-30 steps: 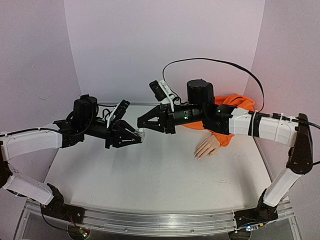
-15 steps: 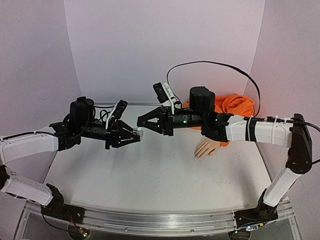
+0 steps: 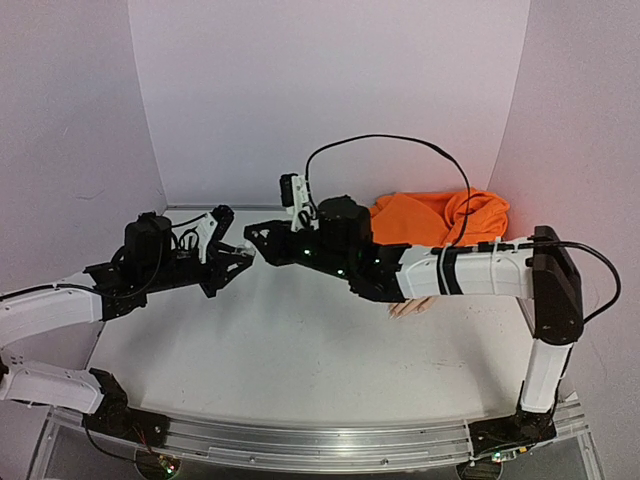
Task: Paint the nails
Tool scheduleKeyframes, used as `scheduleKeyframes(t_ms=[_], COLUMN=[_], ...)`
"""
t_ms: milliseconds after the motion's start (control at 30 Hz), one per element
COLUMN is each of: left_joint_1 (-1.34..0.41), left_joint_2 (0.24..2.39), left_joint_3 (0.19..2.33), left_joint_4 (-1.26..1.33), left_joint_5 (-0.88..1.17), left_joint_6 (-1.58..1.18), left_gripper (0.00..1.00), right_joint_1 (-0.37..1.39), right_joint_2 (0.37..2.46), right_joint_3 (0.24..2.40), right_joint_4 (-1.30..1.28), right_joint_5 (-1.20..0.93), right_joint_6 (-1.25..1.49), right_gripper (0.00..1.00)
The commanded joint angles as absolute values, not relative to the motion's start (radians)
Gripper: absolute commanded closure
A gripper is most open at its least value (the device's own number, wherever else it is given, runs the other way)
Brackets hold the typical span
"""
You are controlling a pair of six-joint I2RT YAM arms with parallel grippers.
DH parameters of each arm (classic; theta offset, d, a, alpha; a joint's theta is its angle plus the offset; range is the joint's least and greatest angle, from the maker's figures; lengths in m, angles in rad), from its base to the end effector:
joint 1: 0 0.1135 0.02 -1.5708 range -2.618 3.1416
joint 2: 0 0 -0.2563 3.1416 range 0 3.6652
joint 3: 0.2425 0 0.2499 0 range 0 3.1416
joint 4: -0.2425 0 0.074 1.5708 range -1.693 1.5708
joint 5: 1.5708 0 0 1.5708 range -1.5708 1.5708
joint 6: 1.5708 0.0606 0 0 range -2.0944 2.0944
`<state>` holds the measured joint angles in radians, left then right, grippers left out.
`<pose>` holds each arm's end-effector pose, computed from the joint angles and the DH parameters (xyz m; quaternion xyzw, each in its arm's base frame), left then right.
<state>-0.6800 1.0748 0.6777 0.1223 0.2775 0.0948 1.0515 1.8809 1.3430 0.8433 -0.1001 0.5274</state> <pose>0.2013 -0.1841 0.2645 0.3756 0.6996 -0.2780 0.5406 0.2257 0.4070 0.3252 -0.1920 0.5600 0.5927 0.5462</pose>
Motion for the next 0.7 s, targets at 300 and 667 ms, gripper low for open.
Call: scheduleKeyframes(t_ms=[300,667], left_joint_1=[-0.678,-0.655], left_joint_2=[1.051,1.189], left_joint_3=[0.718,0.860], left_joint_4=[0.299,0.163], left_joint_5=[0.044,0.491], left_joint_6=[0.177,0.034], left_gripper=[1.00,1.00], right_joint_1=[1.245,0.975], right_joint_2=[2.021,1.634], right_joint_3=[1.703,1.355], right_joint_4=[0.413,0.480], right_joint_5=[0.366,-0.180], right_joint_6=[0.754,0.287], right_gripper=[0.91,0.11])
